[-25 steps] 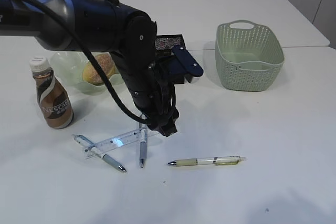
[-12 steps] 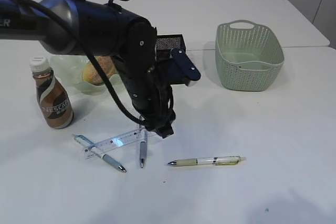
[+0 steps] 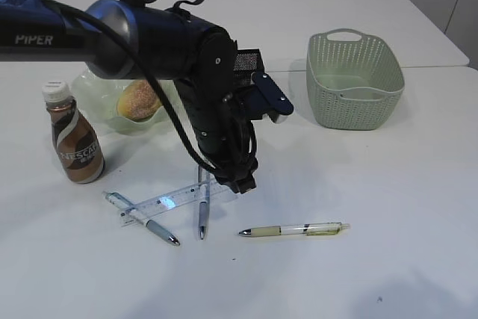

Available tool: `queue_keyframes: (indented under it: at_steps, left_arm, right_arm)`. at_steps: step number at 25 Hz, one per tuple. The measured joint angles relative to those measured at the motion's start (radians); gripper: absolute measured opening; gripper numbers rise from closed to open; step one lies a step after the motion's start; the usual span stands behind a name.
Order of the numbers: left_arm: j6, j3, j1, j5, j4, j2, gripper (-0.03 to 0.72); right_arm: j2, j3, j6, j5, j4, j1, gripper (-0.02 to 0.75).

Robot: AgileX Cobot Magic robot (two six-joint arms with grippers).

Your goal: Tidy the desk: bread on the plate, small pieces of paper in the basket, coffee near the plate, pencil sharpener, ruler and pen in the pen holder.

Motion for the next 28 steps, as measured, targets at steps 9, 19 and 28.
queue_keyframes:
  at_steps: [9, 19, 28]
  left_arm:
    - [0.004, -0.002, 0.026, 0.016, 0.000, 0.014, 0.377]
    - [0.010, -0.009, 0.026, 0.016, 0.000, 0.053, 0.377]
    - [0.012, -0.030, 0.026, 0.004, 0.004, 0.063, 0.377]
  right_arm:
    - [0.000, 0.000, 0.000, 0.000, 0.000, 0.000, 0.439]
    - [-0.001, 0.000, 0.000, 0.002, 0.000, 0.000, 0.439]
    - [-0.001, 0.000, 0.000, 0.002, 0.000, 0.000, 0.439]
